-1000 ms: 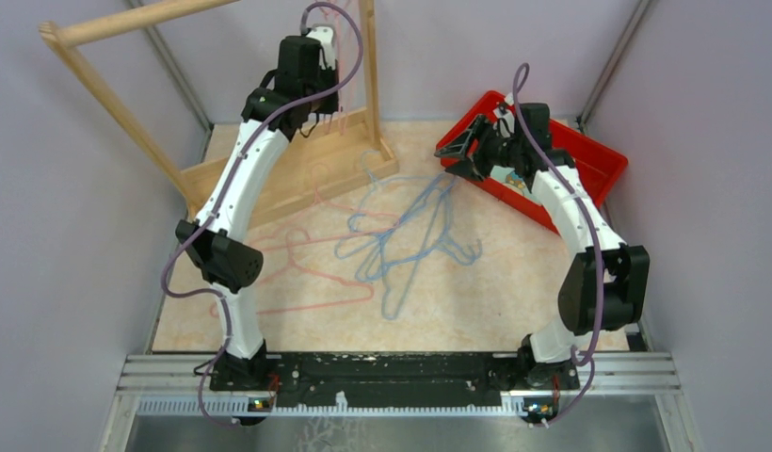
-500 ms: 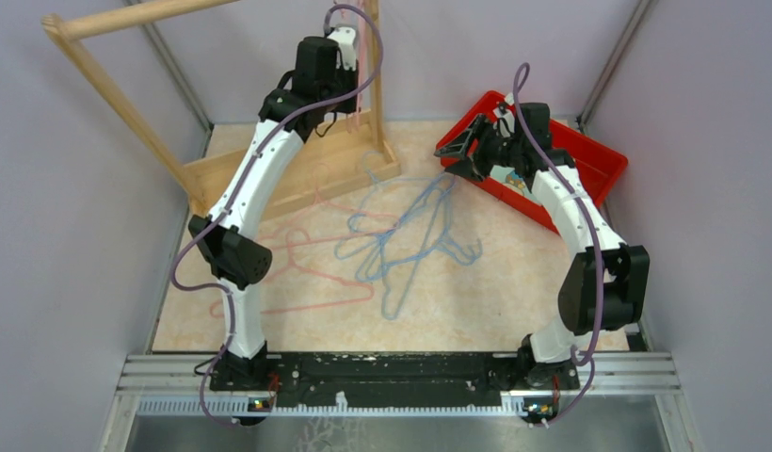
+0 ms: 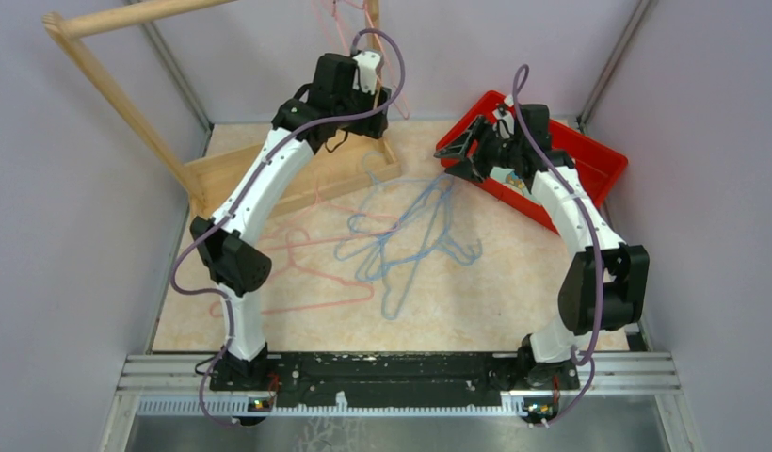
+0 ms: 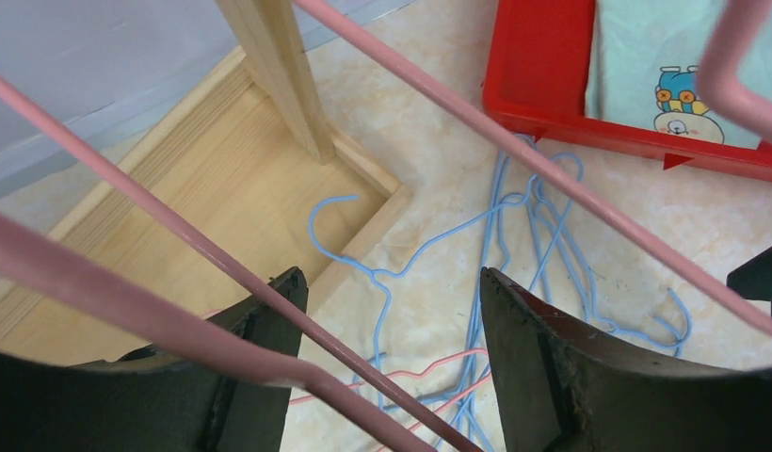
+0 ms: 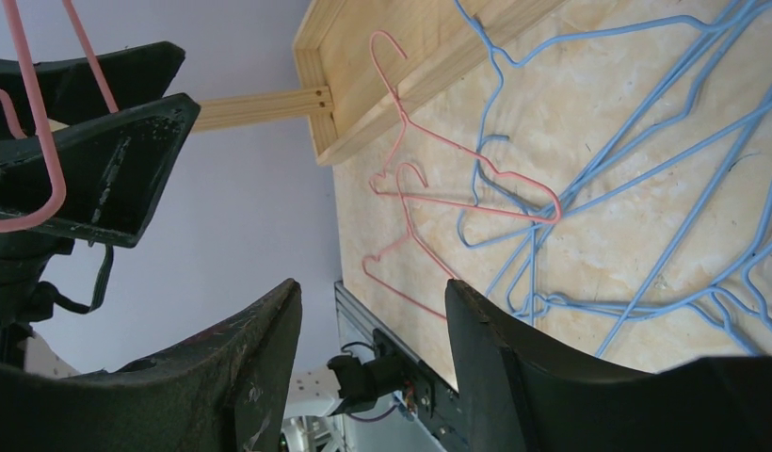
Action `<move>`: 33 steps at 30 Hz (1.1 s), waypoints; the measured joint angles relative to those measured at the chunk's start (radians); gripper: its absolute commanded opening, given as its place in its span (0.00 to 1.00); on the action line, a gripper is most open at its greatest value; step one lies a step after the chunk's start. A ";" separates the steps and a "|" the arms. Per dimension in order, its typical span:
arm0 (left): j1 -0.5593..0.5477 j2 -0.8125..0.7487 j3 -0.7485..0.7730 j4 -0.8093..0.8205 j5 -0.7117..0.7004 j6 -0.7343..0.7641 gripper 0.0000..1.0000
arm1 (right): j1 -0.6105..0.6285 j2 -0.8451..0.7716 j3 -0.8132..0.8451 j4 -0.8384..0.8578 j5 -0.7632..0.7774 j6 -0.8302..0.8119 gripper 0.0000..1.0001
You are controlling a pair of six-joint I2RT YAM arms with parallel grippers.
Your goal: Organize the hangers
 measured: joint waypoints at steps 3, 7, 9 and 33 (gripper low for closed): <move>0.002 -0.031 -0.025 -0.002 -0.020 0.010 0.80 | 0.000 0.000 -0.011 -0.001 -0.002 0.000 0.59; 0.002 -0.095 -0.047 0.001 -0.039 0.017 0.85 | -0.001 -0.001 -0.014 -0.001 -0.002 0.000 0.59; 0.002 -0.142 -0.074 0.002 -0.040 0.021 0.88 | -0.001 -0.002 -0.014 -0.001 -0.002 -0.002 0.59; 0.002 -0.721 -0.634 -0.009 0.041 -0.017 0.94 | 0.230 -0.061 -0.133 -0.170 0.174 -0.359 0.57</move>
